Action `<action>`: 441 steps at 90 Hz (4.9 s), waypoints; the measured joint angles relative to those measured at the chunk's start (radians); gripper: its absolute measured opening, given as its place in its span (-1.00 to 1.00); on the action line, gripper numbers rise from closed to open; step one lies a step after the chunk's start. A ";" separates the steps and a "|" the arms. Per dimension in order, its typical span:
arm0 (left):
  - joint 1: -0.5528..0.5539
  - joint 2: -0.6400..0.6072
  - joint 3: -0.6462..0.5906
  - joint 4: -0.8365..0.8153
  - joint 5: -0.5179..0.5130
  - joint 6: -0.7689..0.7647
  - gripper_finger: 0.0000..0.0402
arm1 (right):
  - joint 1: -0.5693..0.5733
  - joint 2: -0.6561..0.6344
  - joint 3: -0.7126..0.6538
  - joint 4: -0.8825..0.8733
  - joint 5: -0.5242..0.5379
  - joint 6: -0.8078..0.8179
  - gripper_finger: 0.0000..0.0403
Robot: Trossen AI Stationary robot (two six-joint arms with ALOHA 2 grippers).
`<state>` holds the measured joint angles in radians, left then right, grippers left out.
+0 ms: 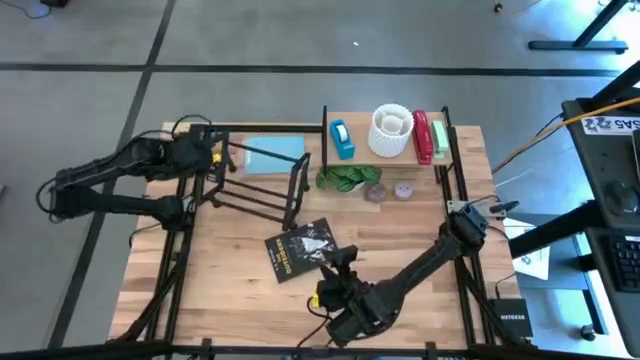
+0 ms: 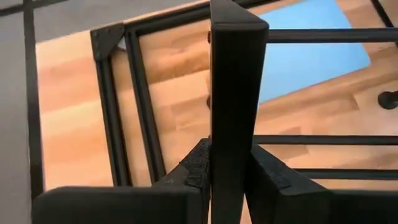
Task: Stock shelves
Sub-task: Move the bookshelf to the middle left of the table, then move the blue book from the top left to the middle left of the table
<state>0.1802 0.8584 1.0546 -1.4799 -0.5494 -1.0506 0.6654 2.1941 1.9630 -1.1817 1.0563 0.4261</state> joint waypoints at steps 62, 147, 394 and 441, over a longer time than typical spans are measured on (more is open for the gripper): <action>-0.430 0.071 0.000 -0.028 0.083 -0.272 -0.35 | 0.070 0.000 0.022 -0.185 0.081 0.200 0.04; -0.826 0.103 0.059 0.141 0.185 -0.410 -0.41 | -0.348 -0.393 0.022 0.222 -0.404 -0.666 0.04; 0.495 1.301 0.573 0.520 0.399 0.940 -0.97 | 0.161 -0.406 -0.340 0.144 -0.125 0.229 0.04; 0.412 1.180 0.513 0.424 0.786 0.932 -0.97 | 0.160 -0.406 -0.339 0.133 -0.121 0.223 0.04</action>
<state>0.5926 2.0383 1.5676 -1.0555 0.2368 -0.1188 0.8249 1.7880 1.6235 -1.0486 0.9353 0.6495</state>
